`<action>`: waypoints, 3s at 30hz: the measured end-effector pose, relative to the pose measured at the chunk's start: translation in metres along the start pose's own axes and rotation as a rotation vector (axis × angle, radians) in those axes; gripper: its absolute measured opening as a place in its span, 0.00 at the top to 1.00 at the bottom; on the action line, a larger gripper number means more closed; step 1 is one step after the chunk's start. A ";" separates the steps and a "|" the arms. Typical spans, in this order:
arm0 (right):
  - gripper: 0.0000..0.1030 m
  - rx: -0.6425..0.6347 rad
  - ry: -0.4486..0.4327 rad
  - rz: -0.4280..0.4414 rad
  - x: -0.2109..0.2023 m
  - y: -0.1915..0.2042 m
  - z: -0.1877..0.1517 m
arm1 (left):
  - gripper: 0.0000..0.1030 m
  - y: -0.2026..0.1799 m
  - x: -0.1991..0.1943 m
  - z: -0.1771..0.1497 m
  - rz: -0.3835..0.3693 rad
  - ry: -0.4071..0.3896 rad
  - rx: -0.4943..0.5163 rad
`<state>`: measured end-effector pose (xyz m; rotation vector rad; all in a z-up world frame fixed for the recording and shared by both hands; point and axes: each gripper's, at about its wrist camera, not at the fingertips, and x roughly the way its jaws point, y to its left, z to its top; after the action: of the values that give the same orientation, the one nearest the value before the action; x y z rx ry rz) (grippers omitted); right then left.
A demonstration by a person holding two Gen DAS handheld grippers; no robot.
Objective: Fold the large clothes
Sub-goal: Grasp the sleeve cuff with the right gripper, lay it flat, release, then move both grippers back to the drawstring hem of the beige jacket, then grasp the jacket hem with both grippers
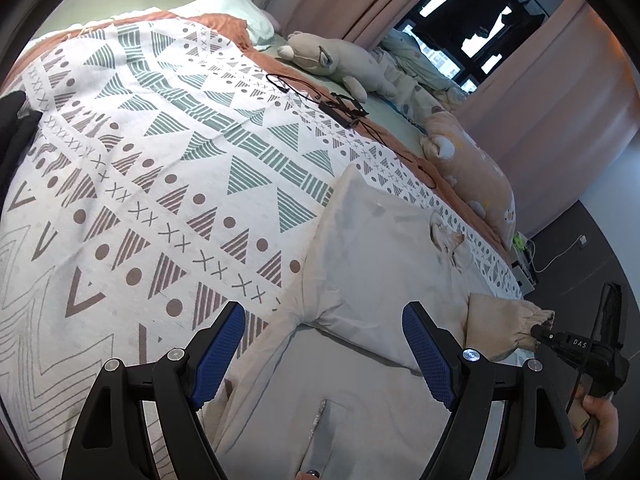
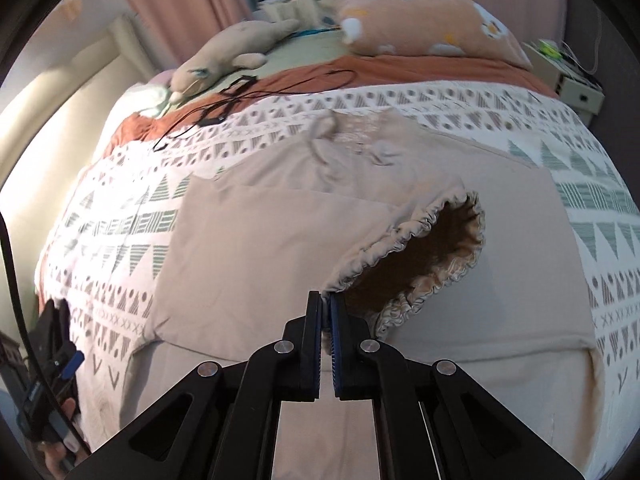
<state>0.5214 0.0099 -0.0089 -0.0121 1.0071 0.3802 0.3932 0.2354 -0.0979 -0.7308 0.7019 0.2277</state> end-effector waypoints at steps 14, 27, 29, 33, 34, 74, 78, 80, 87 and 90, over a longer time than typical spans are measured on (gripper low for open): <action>0.48 -0.039 0.042 0.178 0.039 0.040 -0.016 | 0.21 0.011 0.008 0.004 0.080 0.029 -0.004; 0.36 0.158 -0.076 0.090 -0.049 -0.107 -0.081 | 0.21 -0.036 -0.021 -0.032 0.099 -0.022 0.181; 0.24 0.182 -0.102 0.081 -0.065 -0.124 -0.093 | 0.21 -0.043 -0.033 -0.045 0.103 -0.034 0.215; 0.08 0.254 -0.138 0.105 -0.098 -0.157 -0.120 | 0.21 -0.046 -0.063 -0.065 0.063 -0.051 0.238; 0.00 0.266 -0.149 0.112 -0.105 -0.163 -0.128 | 0.21 -0.046 -0.072 -0.069 0.043 -0.054 0.241; 0.00 0.370 -0.410 -0.122 -0.254 -0.244 -0.410 | 0.21 0.026 -0.247 -0.205 0.068 -0.075 0.253; 0.00 0.390 -0.378 -0.072 -0.245 -0.250 -0.424 | 0.21 0.036 -0.233 -0.209 0.026 -0.058 0.218; 0.00 0.418 -0.371 -0.053 -0.239 -0.257 -0.429 | 0.21 0.041 -0.221 -0.208 0.017 -0.036 0.207; 0.19 0.547 -0.335 0.056 -0.211 -0.288 -0.438 | 0.34 0.059 -0.173 -0.201 -0.018 0.044 0.129; 0.20 0.568 -0.311 0.091 -0.195 -0.294 -0.431 | 0.40 0.063 -0.150 -0.198 -0.028 0.087 0.107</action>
<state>0.1681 -0.4034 -0.1286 0.5896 0.7791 0.1606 0.1535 0.1545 -0.1377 -0.6509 0.7803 0.1325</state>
